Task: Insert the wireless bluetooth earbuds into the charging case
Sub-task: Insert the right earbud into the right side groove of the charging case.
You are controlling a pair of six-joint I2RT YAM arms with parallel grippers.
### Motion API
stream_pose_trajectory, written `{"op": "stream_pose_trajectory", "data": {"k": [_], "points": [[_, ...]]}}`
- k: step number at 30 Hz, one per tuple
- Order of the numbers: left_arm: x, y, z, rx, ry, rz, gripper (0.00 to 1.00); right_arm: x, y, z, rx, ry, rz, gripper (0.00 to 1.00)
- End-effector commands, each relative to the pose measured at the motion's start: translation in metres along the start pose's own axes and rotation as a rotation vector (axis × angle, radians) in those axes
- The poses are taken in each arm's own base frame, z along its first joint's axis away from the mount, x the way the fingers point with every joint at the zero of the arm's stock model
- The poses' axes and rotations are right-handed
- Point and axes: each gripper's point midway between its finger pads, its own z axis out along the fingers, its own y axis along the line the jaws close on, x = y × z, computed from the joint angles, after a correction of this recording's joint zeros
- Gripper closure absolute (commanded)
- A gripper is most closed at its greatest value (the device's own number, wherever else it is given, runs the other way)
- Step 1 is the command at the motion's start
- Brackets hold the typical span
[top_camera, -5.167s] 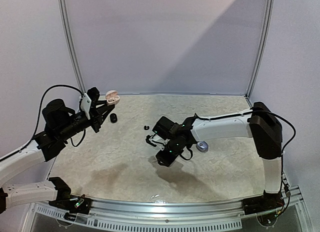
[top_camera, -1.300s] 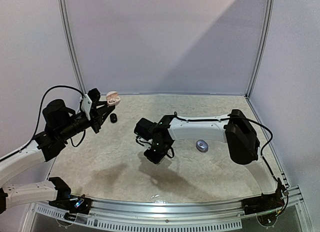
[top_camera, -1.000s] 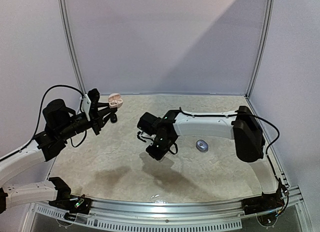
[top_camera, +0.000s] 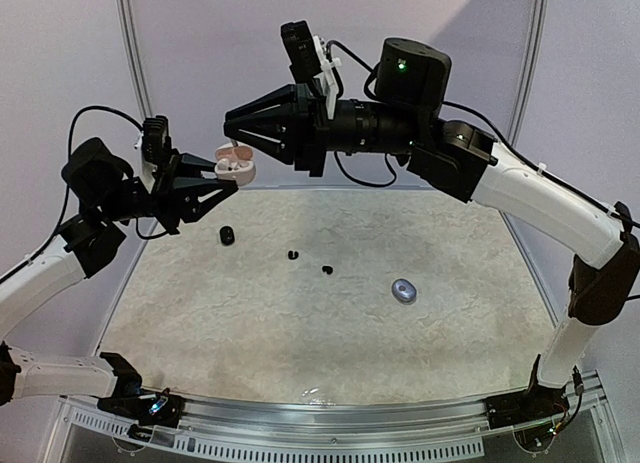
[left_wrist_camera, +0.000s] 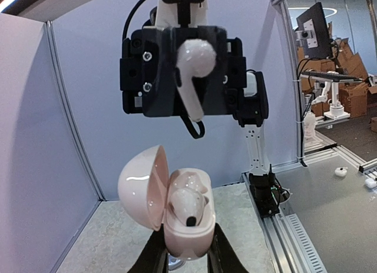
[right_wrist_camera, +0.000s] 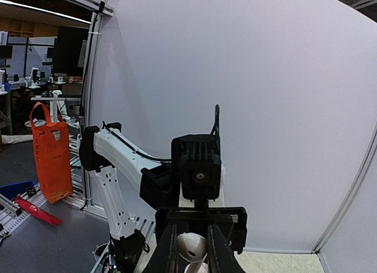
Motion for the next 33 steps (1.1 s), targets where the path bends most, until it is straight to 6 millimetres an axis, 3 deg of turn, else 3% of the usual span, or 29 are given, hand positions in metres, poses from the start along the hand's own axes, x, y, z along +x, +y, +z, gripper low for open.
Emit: {"op": "stream_pose_trajectory", "data": {"k": [1, 9, 33], "points": [[-0.004, 0.0, 0.0, 0.016, -0.003, -0.016, 1.0, -0.008, 0.014, 0.006, -0.074, -0.039, -0.038, 0.99], [-0.008, 0.001, 0.0, 0.008, -0.015, -0.015, 1.0, 0.02, 0.007, 0.009, -0.034, 0.045, -0.034, 1.0], [-0.009, 0.006, -0.001, -0.031, -0.025, 0.007, 1.0, 0.051, -0.002, 0.009, 0.016, 0.097, -0.016, 1.0]]}}
